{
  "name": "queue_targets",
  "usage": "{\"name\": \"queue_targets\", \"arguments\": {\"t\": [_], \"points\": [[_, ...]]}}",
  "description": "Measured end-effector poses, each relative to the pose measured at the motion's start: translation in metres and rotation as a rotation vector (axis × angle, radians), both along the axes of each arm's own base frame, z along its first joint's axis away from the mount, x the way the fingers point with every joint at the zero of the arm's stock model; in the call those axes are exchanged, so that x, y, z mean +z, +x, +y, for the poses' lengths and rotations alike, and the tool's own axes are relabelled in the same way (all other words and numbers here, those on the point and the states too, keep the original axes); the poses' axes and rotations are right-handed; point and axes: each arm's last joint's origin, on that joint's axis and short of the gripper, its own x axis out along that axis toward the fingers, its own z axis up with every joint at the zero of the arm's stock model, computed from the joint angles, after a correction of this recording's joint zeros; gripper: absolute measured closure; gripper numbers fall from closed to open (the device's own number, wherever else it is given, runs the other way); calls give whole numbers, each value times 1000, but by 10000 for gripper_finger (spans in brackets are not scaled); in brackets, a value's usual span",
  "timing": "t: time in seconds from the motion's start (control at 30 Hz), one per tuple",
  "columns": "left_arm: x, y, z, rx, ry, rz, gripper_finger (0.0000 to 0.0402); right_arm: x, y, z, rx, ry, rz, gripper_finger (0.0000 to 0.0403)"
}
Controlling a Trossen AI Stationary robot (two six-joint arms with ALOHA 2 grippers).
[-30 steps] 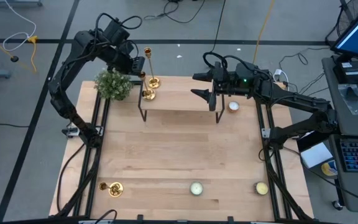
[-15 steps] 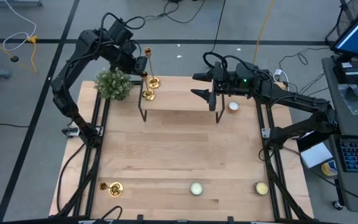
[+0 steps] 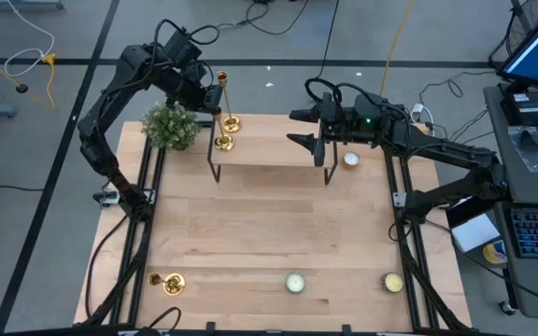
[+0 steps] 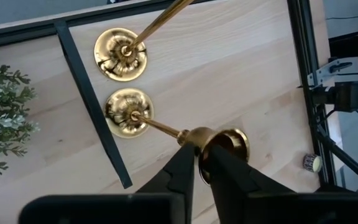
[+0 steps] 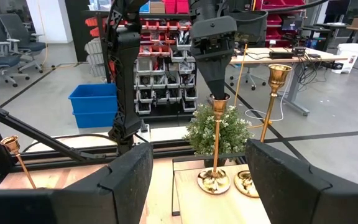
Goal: Pick & Place candle stick holders
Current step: Put the top gold candle holder on the shelf, then put the gold candle holder on the shelf
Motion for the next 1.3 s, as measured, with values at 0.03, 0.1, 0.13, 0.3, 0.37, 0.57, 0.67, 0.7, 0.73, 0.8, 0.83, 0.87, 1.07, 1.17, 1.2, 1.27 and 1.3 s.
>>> {"name": "queue_targets", "arguments": {"t": [0.03, 0.1, 0.13, 0.3, 0.37, 0.57, 0.67, 0.7, 0.73, 0.8, 0.83, 0.87, 1.07, 1.17, 1.2, 1.27, 1.3], "points": [[0, 0, 0, 0, 0, 0, 345, 0, 0, 0, 0, 0, 0, 154], [0, 0, 0, -4, 3, 1, 333, 0, 0, 0, 0, 1, 0, 154], [0, 0, 0, -6, 5, 2, 327, 0, 0, 0, 0, 1, -1, 154], [0, -1, 1, -7, 13, 6, 302, 0, 0, 0, 0, 2, -1, 154], [0, -2, 2, 0, 13, 6, 292, 0, 0, 0, 0, 2, -1, 154], [1, -6, 5, 15, 12, 0, 262, 0, 0, 0, 0, 2, 0, 154], [1, -6, 6, 2, -3, -23, 249, 0, 0, 0, 0, 2, -1, 154], [1, -6, 6, -4, -10, -32, 245, 0, 0, 0, 0, 2, -1, 154], [1, -6, 7, -8, -14, -42, 240, 0, 0, 0, 0, 2, 0, 154], [3, -8, 7, -8, -13, -61, 232, 0, 0, 0, 0, 2, -1, 154], [5, -10, 8, -4, -5, -69, 229, 0, 0, 0, 0, 2, 0, 154], [7, -12, 7, -1, 4, -77, 226, 0, 0, 0, 0, 3, -1, 154], [20, -29, -4, 23, 39, -116, 220, 0, 0, 0, -2, 2, 0, 154], [32, -41, -19, 28, 51, -165, 220, 0, 0, 0, -3, 2, -1, 154], [36, -46, -25, 22, 59, -185, 220, 0, 0, 0, -3, 2, 0, 154], [45, -54, -40, 0, 77, -220, 220, 0, 0, 0, -3, 2, 0, 154], [48, -57, -49, -15, 83, -234, 220, 0, 0, 0, -3, 2, 0, 154]]}}
